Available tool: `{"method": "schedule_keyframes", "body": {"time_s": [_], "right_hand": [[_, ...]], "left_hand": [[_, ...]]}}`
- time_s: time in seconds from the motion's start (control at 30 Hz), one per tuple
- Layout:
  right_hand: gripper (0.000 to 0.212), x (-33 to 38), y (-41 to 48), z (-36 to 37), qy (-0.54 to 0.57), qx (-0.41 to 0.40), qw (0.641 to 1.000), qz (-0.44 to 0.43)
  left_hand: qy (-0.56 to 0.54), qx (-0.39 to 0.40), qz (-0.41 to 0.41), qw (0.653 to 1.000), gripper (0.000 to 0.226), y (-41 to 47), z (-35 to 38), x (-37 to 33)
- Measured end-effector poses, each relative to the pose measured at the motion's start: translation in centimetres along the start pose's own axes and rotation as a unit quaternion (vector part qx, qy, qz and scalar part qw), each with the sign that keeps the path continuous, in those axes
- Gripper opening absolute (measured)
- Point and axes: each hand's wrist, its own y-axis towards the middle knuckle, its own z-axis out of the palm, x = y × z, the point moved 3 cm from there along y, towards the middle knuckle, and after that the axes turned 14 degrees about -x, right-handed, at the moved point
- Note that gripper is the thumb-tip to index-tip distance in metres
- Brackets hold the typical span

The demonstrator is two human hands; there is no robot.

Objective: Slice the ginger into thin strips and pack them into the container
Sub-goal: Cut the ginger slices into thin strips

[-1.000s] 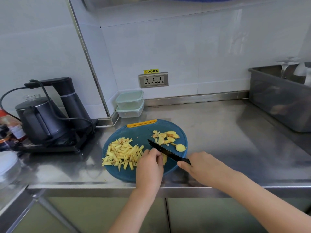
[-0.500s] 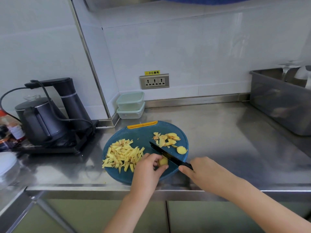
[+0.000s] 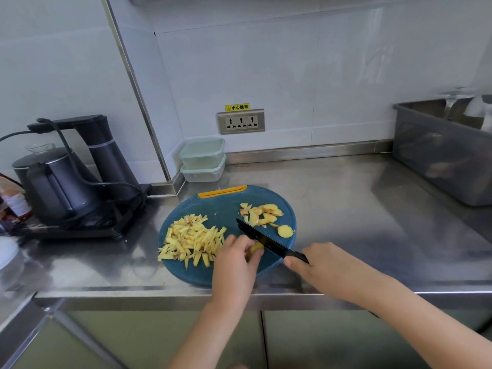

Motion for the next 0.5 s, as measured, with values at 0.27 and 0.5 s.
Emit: {"method": "schedule_keyframes", "body": {"time_s": [0.27, 0.5], "right_hand": [[0.053, 0.05, -0.23, 0.48, 0.068, -0.043, 0.997, 0.02], [0.053, 0.14, -0.13, 0.27, 0.056, -0.05, 0.997, 0.0]], "left_hand": [[0.0, -0.01, -0.006, 1.0, 0.01, -0.15, 0.14, -0.03], [-0.003, 0.001, -0.015, 1.0, 0.01, 0.15, 0.11, -0.1]]}}
